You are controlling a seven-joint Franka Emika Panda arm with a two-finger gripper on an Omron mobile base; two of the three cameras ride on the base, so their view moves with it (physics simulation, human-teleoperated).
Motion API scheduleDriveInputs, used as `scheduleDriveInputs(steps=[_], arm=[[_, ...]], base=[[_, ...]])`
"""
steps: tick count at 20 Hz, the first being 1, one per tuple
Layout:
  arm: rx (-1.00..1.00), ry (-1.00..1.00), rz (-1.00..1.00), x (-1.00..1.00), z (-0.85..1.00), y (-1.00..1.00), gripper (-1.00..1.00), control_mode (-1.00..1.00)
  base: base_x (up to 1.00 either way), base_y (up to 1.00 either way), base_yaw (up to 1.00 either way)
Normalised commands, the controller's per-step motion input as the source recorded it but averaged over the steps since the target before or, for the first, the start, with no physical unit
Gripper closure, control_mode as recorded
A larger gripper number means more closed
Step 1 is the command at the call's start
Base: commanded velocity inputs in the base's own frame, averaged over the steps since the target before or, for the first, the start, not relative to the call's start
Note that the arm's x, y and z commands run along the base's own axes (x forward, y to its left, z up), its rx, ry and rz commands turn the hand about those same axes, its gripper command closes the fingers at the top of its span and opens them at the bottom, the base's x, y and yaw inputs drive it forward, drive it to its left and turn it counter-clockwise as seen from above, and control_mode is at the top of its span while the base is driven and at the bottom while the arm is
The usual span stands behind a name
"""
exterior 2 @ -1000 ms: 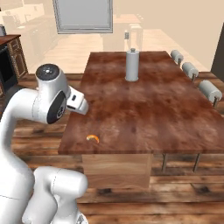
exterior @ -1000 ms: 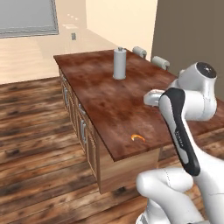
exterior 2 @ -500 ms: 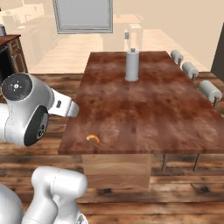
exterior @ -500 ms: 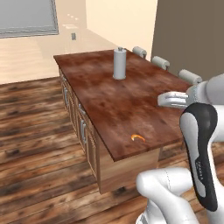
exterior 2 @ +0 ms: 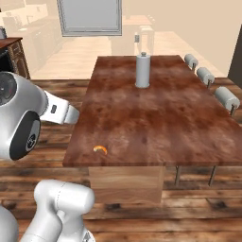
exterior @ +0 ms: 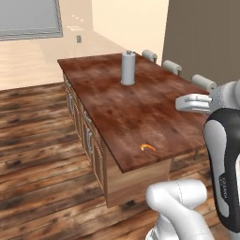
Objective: Open the fridge, remove the kiwi, onion, and shrimp, and place them on any counter.
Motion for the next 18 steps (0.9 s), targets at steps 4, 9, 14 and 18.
scheduleDriveInputs(steps=[4, 9, 14, 18], arm=[[-0.06, 0.13, 0.00, 0.00, -0.07, 0.00, -1.00, -1.00], [0.00, 0.01, 0.00, 0.00, -0.05, 0.00, -1.00, -1.00], [0.00, 0.02, 0.00, 0.00, -0.02, 0.00, -1.00, -1.00], [0.00, 0.02, 0.00, 0.00, -0.05, 0.00, -1.00, -1.00]], base=[[0.00, 0.00, 0.00], [0.00, 0.00, 0.00], [0.00, 0.00, 0.00], [0.00, 0.00, 0.00]])
